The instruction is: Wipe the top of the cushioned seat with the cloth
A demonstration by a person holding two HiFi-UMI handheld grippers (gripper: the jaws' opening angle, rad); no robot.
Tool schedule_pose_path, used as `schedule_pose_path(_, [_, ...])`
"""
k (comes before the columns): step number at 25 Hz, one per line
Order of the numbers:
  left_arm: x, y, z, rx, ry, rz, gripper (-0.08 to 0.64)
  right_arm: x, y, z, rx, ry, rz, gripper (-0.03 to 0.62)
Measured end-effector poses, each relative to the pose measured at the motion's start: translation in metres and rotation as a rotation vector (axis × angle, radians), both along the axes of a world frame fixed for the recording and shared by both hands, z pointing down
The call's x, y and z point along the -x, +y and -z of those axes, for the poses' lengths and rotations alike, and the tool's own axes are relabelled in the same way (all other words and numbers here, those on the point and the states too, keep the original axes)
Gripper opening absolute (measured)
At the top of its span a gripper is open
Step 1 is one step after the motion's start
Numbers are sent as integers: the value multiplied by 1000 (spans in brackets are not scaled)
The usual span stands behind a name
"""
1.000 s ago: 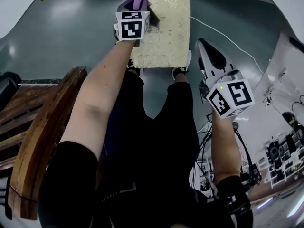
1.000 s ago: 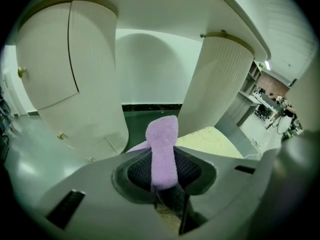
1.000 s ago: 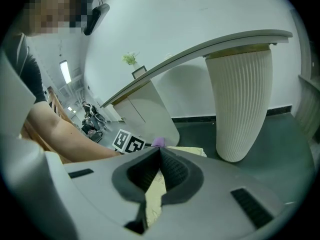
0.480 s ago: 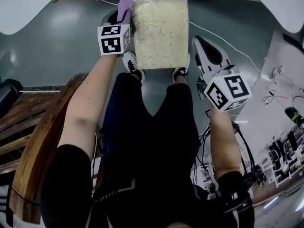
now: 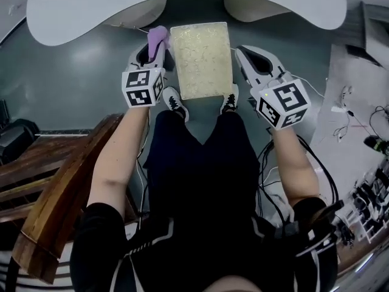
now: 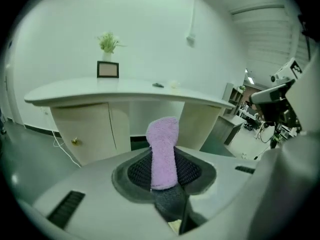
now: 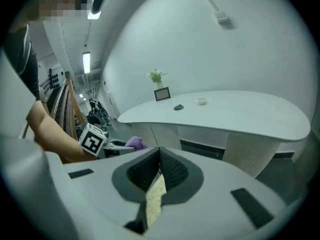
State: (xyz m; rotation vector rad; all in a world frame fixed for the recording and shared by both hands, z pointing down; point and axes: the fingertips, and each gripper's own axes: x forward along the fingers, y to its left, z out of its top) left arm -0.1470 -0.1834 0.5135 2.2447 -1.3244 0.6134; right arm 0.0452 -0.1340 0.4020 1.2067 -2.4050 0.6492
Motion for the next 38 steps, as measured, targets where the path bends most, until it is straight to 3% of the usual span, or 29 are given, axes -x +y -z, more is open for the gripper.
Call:
schedule_pose_path(4, [3,17,63,-65,30,7,94,-1,1,33,-26,9,-9,5])
schedule_pose_path(10, [9,20,142,-156,0,7,94,-4,-5,97,-76,-28,-25,5])
schedule_pose_path(18, [5,37,242,-234,142,26,92,-3,-1,163,-137,-58,-1,5])
schedule_pose_path(21, [1,37,288,-318,168,40,92,-14,-3,206,-221,-74,-50,5])
schedule_pose_path(24, [-3,37,328,-385,175,24,92,-21,-5,230,-243,-61,-72,5])
schedule_pose_path(30, [-14,45,375,-479,168,-27,91,-28,0,280,-315,-125,-67,5])
schedule_pose_path(38, [-21,55,414,-515,197,-18,91,-48,6,318,-400,-65,-58,5])
